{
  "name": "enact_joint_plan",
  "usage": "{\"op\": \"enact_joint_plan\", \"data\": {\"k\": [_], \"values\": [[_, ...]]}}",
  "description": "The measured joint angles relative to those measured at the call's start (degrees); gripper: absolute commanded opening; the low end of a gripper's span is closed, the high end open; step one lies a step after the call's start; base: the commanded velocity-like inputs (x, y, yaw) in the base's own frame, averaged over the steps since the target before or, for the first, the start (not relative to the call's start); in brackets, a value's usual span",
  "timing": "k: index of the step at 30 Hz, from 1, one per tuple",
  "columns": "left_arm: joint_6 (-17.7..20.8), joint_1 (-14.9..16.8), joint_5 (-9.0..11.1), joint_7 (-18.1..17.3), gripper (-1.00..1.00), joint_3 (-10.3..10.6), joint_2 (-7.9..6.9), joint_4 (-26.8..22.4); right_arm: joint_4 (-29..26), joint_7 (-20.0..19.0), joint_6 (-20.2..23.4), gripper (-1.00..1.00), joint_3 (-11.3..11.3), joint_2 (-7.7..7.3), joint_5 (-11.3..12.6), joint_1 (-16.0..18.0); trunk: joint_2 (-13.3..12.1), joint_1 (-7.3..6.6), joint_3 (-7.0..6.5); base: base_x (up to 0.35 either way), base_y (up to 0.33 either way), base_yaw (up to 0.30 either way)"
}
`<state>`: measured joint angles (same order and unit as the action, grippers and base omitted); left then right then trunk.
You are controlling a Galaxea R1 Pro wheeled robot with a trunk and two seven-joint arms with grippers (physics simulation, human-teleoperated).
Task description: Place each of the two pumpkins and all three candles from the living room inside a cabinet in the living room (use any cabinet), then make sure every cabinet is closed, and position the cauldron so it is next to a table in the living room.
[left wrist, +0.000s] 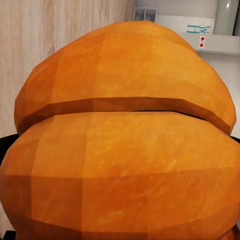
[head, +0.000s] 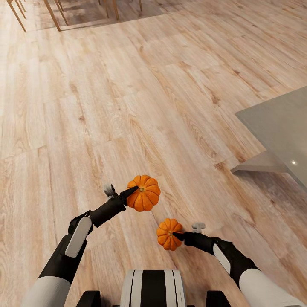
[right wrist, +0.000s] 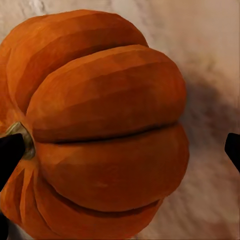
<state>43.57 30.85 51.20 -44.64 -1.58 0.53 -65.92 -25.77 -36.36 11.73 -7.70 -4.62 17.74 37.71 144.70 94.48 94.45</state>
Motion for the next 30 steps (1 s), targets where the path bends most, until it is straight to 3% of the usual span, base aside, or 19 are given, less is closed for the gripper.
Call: {"op": "enact_joint_plan", "data": {"k": [17,24,28,29,30], "values": [[-0.1,-0.01,-0.11,0.0,-1.0,0.0,0.0,0.01,-0.07,-2.97,0.13,1.0,-0.03,0.98,0.24,0.02,0.0,-0.01,0.0,0.0,0.0,0.253],[-0.01,0.0,0.05,-0.03,-1.0,0.01,0.0,0.01,-0.31,0.55,0.26,1.0,-0.11,2.2,0.47,0.03,0.0,-0.01,-0.01,0.0,0.0,0.06],[-0.01,0.0,0.02,-0.02,-1.0,0.0,0.0,0.01,-1.6,1.94,0.14,1.0,-3.77,2.33,-0.48,-0.01,0.0,0.0,0.0,0.0,0.0,0.001],[-0.01,0.0,0.03,-0.02,-1.0,0.0,0.0,0.0,-1.77,2.34,0.18,-1.0,-4.29,2.33,-0.49,0.0,0.0,0.0,0.0,0.0,0.0,0.0],[-0.01,0.0,0.04,-0.02,-1.0,0.0,0.0,0.0,-1.9,2.72,0.18,-1.0,-4.52,2.33,-0.47,0.0,0.0,0.0,0.0,0.0,0.0,0.0]]}}
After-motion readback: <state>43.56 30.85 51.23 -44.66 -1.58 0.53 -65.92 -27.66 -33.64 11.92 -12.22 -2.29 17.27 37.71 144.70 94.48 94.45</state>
